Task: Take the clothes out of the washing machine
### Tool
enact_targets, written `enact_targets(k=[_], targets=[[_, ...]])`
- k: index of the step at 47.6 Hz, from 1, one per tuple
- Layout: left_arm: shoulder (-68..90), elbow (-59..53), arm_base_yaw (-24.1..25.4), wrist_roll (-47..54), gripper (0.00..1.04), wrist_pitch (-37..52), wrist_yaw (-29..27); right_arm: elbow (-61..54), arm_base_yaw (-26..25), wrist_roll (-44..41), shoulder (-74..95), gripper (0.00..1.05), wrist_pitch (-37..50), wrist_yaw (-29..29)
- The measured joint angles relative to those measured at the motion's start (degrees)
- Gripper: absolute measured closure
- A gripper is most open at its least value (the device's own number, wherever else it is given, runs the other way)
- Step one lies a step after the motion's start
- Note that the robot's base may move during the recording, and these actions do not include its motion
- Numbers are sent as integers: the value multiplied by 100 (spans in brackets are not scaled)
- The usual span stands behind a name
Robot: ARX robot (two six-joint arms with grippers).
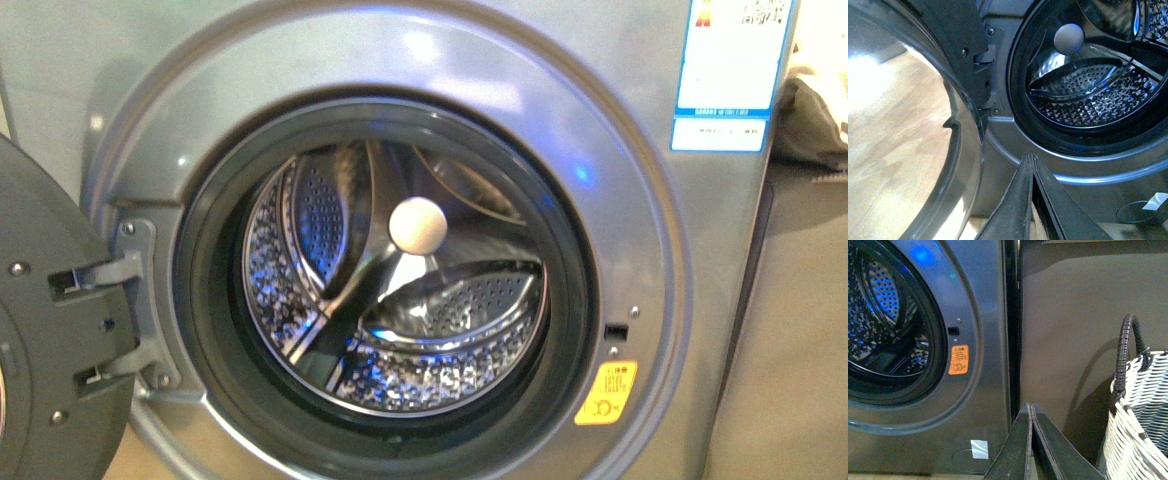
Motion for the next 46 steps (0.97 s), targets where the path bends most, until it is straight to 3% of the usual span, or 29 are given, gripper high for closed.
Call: enact_targets(k=[6,26,29,46], targets=[[-848,-164,0,-4,101,-855,17,0,0,0,0,102,0,0],[-1049,-164,0,-2,101,-868,2,0,0,0,0,102,0,0],[-1049,-164,0,-4,92,-868,2,0,0,-4,0,99,0,0],[-1049,-164,0,-4,35,-868,2,0,0,-4,0,42,0,-2]])
